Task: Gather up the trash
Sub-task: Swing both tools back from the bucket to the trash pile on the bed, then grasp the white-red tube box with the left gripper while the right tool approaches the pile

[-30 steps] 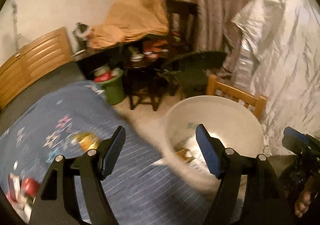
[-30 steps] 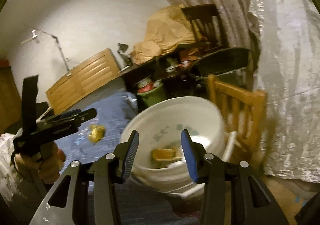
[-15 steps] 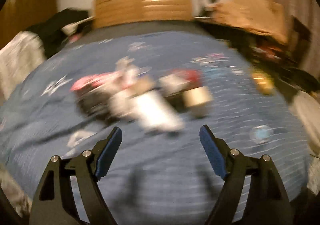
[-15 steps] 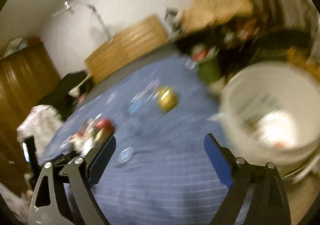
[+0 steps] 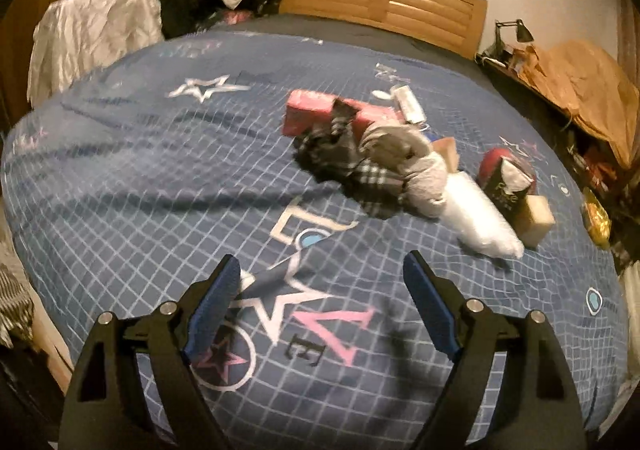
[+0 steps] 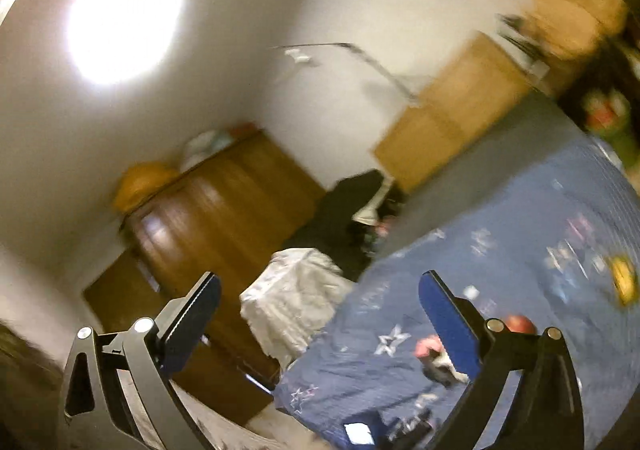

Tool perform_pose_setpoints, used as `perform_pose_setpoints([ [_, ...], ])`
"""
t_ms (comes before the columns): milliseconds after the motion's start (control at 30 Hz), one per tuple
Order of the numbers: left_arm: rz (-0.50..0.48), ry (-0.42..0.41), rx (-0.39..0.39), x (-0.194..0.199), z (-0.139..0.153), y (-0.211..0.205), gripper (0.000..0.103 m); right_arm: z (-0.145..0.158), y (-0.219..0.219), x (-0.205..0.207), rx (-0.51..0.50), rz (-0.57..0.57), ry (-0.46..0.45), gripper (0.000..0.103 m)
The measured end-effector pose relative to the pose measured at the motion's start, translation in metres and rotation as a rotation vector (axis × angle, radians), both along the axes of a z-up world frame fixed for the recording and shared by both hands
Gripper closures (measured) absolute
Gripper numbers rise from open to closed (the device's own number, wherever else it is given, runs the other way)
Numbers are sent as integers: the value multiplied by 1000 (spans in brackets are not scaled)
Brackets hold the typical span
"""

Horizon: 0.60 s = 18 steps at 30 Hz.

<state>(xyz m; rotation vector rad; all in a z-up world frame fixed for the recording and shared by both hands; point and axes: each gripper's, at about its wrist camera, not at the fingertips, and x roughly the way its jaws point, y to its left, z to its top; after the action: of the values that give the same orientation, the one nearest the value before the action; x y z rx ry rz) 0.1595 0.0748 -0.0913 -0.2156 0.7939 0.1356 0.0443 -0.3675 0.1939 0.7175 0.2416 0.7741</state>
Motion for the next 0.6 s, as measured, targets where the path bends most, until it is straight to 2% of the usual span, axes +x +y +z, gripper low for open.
perform_pose_setpoints([
  [100, 14, 20, -28, 3, -9, 11, 22, 24, 23, -13, 34, 110, -100, 4],
  [200, 20, 28, -43, 3, -13, 17, 21, 38, 34, -23, 45, 137, -181, 4],
  [467, 42, 20, -54, 1, -12, 29, 21, 54, 29, -51, 56, 128, -268, 4],
  [600, 25, -16, -49, 11, 4, 27, 21, 60, 28, -51, 40, 109, -286, 4],
])
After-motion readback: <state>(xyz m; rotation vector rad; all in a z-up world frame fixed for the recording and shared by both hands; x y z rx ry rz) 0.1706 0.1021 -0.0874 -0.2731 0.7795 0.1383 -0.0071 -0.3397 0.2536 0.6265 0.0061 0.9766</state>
